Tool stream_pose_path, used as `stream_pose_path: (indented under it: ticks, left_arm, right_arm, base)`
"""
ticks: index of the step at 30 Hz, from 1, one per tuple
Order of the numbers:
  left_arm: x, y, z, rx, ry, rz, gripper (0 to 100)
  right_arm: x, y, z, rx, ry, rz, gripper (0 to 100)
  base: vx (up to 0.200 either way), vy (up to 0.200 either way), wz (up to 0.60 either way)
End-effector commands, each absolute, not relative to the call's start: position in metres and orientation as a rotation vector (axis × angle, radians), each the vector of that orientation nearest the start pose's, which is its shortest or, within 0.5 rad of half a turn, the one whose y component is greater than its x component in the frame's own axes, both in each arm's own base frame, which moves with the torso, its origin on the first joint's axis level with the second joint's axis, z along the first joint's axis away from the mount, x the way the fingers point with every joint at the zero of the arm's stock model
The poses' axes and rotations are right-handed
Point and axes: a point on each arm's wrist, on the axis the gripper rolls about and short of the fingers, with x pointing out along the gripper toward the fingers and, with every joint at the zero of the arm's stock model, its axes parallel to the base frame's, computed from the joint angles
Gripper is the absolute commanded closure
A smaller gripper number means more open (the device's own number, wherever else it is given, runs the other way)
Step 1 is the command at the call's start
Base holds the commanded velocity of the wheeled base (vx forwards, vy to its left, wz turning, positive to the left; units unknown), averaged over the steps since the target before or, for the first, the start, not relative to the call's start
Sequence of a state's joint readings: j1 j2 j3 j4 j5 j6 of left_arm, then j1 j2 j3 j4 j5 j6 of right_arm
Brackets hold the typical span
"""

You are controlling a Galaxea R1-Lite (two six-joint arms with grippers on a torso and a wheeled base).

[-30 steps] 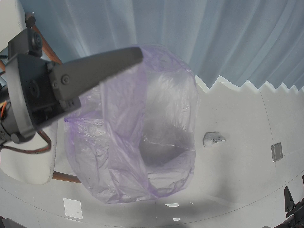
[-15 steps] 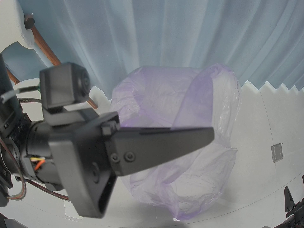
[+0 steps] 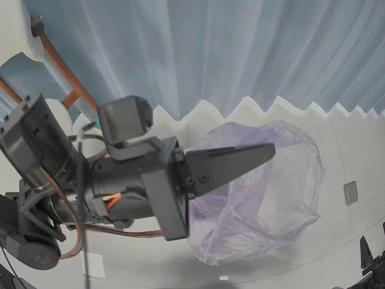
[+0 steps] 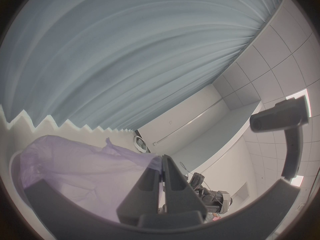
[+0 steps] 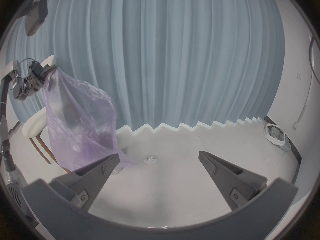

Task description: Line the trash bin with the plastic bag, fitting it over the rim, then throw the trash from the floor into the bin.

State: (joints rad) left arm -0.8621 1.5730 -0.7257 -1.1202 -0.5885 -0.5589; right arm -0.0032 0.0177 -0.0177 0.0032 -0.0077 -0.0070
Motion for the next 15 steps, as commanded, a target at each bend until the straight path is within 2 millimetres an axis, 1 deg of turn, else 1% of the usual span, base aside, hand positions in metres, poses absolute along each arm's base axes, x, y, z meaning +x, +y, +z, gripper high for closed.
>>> stream_pose_path:
  ticks: [1, 7, 9, 11, 12, 13, 15]
  left_arm:
    - [0.182, -0.216, 0.204, -0.480, 0.224, -1.426, 100]
    - [0.204, -0.182, 0.192, -0.468, 0.121, -1.385, 100]
    - [0.211, -0.168, 0.195, -0.466, 0.063, -1.349, 100]
    - [0.218, -0.158, 0.198, -0.460, 0.019, -1.314, 100]
    - [0.219, -0.157, 0.199, -0.459, 0.012, -1.309, 100]
    - [0.223, -0.149, 0.201, -0.454, -0.024, -1.282, 100]
    - [0.227, -0.139, 0.205, -0.447, -0.073, -1.251, 100]
  right_arm:
    - [-0.023, 0.000, 0.076, -0.008, 0.002, -0.011, 0]
    - [-0.023, 0.000, 0.076, -0.008, 0.002, -0.011, 0]
    - [-0.023, 0.000, 0.076, -0.008, 0.002, -0.011, 0]
    - [-0.023, 0.000, 0.076, -0.008, 0.002, -0.011, 0]
    - [-0.023, 0.000, 0.076, -0.008, 0.002, -0.011, 0]
    - [-0.023, 0.000, 0.076, -0.008, 0.002, -0.011, 0]
    - [-0.023, 0.000, 0.076, -0.008, 0.002, -0.011, 0]
  base:
    - [0.000, 0.000, 0.00]
    - [0.000, 0.000, 0.00]
    - [0.000, 0.000, 0.00]
    - [0.000, 0.000, 0.00]
    - [0.000, 0.000, 0.00]
    - [0.000, 0.000, 0.00]
    - [0.000, 0.000, 0.00]
